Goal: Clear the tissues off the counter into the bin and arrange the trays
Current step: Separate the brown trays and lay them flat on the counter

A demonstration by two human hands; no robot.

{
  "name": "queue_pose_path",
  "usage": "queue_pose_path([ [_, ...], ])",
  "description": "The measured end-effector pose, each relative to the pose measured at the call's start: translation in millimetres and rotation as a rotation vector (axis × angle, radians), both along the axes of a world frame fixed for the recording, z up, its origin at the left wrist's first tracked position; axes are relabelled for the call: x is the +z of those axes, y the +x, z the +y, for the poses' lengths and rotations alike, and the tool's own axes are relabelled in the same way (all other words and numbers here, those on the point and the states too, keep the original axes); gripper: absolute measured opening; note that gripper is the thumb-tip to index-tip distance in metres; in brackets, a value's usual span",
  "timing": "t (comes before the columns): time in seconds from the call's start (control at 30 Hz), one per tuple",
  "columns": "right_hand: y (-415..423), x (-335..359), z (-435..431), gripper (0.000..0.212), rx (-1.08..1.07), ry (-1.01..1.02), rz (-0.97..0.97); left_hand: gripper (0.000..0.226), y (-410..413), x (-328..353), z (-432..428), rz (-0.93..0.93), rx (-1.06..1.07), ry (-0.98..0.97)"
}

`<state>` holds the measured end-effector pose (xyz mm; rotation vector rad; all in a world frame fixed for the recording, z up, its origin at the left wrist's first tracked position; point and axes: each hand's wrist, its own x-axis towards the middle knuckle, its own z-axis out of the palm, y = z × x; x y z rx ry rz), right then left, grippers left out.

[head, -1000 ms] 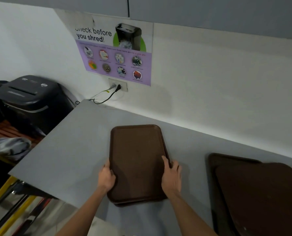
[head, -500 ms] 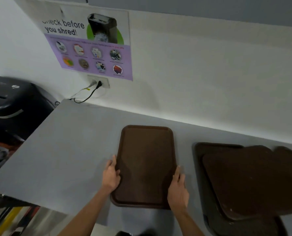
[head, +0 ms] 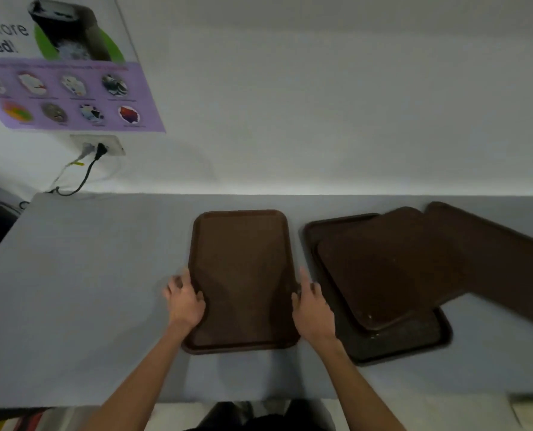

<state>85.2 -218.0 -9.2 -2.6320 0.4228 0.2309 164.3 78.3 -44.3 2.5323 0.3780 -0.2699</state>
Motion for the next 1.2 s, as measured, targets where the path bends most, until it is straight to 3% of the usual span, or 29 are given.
queue_pose_path([
  [0.13, -27, 33, -48, 0.060, -0.221, 0.105, -0.233, 0.069, -4, 19, -53, -0.158, -0.193, -0.017],
  [0.3, -45, 47, -134, 0.050, -0.602, 0.300, -0.273, 0.061, 0, 47, -145, -0.156, -0.371, -0.190],
  [0.43, -58, 42, -198, 0.051, -0.785, 0.370, -0.285, 0.056, 5, 54, -214, -0.167, -0.482, -0.220],
  [0.53, -68, 27, -234, 0.062, -0.909, 0.445, -0.230, 0.057, 7, 55, -265, -0.130, -0.533, -0.233],
  [0.7, -71, -22, -261, 0.108, -1.013, 0.741, -0.041, 0.065, -8, 27, -324, 0.019, -0.649, -0.209],
  [0.87, -63, -23, -271, 0.056, -1.077, 0.953, -0.094, 0.074, -37, -8, -342, 0.036, -0.713, -0.083],
  [1.0, -66, -13, -281, 0.038, -1.057, 1.150, -0.135, 0.082, -40, 6, -344, 0.065, -0.702, -0.067],
  [1.2, -43, 67, -277, 0.024, -0.847, 1.388, -0.365, 0.118, -28, 83, -347, 0.206, -0.622, -0.151],
])
